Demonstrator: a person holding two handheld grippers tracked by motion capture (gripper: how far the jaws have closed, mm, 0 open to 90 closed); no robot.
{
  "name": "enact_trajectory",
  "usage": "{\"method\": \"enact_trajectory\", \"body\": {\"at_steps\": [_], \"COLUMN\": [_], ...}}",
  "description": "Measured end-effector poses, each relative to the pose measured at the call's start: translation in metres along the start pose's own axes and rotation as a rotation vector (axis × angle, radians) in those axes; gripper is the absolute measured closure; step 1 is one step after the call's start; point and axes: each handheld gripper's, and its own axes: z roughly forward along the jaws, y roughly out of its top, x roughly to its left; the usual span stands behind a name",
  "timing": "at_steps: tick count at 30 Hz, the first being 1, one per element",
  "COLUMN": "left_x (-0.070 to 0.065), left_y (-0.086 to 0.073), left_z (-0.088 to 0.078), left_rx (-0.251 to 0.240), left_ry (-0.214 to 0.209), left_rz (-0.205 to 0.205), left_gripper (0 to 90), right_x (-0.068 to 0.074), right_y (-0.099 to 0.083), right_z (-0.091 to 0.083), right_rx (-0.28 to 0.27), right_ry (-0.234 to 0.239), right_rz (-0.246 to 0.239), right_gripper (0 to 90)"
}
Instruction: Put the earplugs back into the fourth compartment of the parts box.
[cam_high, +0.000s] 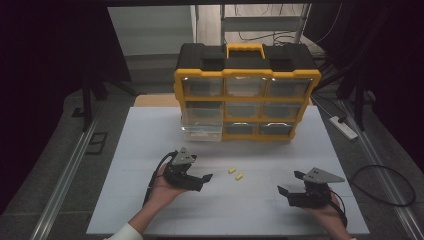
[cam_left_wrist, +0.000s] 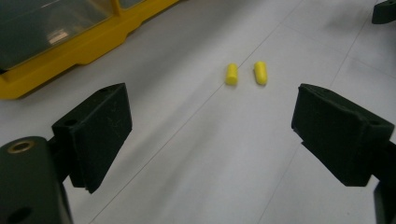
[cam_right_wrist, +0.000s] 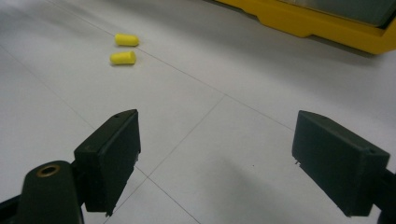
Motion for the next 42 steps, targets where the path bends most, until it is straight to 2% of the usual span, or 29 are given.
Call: {"method": "enact_trajectory", "body": {"at_steps": [2,11,23,33,40,42], "left_x": [-0.001,-0.003,-0.013,-0.013,-0.013,-0.012], "left_y": [0.003,0.013,0.029,0.039,0.047,0.048], "left_z": [0.003,0.019,0.049,0.070,0.086,0.087], "left_rx": [0.011,0.044,0.127,0.189,0.245,0.246], "left_ry": [-0.006,-0.035,-0.066,-0.073,-0.079,-0.078], "left_rz": [0.013,0.025,0.075,0.097,0.132,0.130], "left_gripper": [12.5,14.5,16.5,18.3,21.8,22.5], "right_x": [0.000,0.000,0.000,0.000,0.001,0.000], "right_y": [0.000,0.000,0.000,0.000,-0.001,-0.001], "right_z": [0.000,0.000,0.000,0.001,0.001,0.001], "right_rx": [0.000,0.003,0.004,0.005,0.007,0.006], "right_ry": [-0.001,-0.002,0.002,0.002,0.002,0.002], "right_rz": [-0.001,0.000,-0.007,-0.007,-0.010,-0.011], "right_gripper": [16.2,16.2,16.3,16.4,16.4,16.4]}}
